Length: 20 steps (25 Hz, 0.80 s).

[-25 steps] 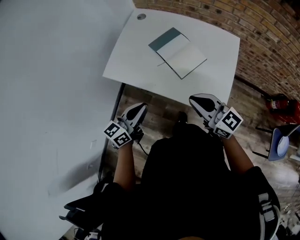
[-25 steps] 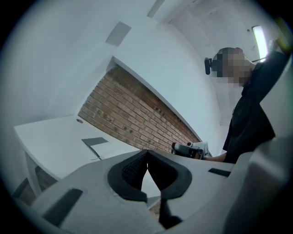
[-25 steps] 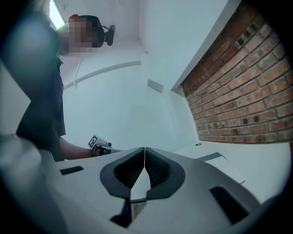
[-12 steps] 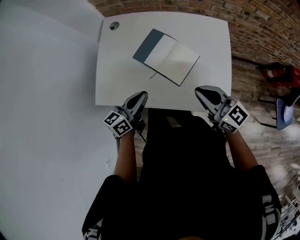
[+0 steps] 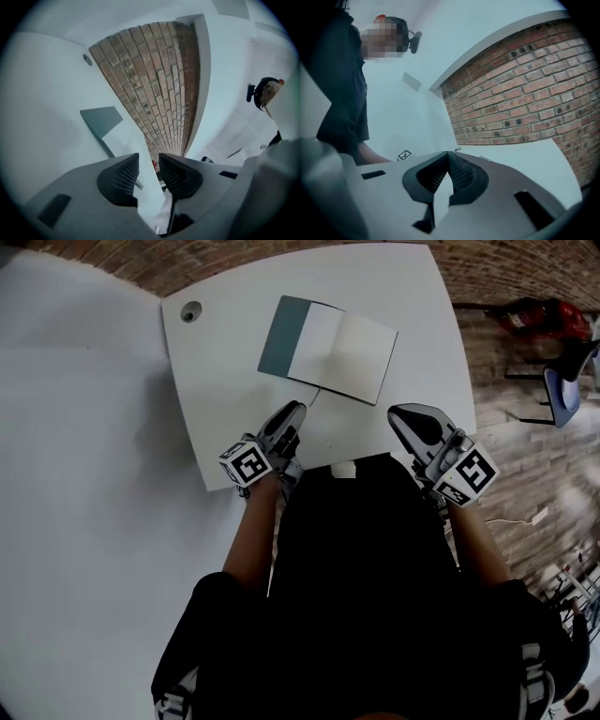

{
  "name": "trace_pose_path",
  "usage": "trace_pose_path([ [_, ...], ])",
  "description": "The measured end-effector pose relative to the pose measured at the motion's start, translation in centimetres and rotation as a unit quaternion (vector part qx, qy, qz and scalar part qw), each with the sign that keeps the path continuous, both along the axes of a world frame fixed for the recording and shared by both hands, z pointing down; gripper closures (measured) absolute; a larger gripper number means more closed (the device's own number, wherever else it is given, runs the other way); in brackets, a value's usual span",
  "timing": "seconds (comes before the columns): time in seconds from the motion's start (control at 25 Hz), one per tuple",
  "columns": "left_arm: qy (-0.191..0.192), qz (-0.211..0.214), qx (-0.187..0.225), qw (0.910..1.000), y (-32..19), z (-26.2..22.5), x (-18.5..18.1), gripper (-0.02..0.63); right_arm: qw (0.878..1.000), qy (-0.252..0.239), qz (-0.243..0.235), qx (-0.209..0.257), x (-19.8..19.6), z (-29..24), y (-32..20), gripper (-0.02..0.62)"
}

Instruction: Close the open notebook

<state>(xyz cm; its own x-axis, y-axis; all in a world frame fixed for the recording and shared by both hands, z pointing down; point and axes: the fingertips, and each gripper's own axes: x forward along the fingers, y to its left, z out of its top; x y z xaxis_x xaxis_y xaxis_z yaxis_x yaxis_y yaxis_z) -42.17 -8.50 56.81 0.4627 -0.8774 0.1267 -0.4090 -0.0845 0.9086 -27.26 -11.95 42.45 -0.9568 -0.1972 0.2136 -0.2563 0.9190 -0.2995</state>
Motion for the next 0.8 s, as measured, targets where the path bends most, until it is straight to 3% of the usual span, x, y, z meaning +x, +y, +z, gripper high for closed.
trace_pose_path([
  [0.04,0.0,0.003,-0.009,1.0,-0.4,0.8,-0.2,0.472,1.0,0.004,0.006,0.003,-0.3,0.2,0.0,0.597],
  [0.36,0.005,0.0,-0.076,0.9971,-2.1,4.9,-0.9,0.415,0.998,0.017,0.055,-0.002,-0.9,1.5,1.3,0.597],
  [0.64,0.022,-0.033,-0.123,0.9915,-3.5,6.7,-1.2,0.407,0.998,0.027,0.048,-0.013,-0.6,2.5,-0.4,0.597],
  [0.8,0.051,-0.066,-0.14,0.9867,-4.5,8.0,-1.7,0.407,0.999,0.03,0.037,-0.013,-0.4,3.0,-2.5,0.597],
])
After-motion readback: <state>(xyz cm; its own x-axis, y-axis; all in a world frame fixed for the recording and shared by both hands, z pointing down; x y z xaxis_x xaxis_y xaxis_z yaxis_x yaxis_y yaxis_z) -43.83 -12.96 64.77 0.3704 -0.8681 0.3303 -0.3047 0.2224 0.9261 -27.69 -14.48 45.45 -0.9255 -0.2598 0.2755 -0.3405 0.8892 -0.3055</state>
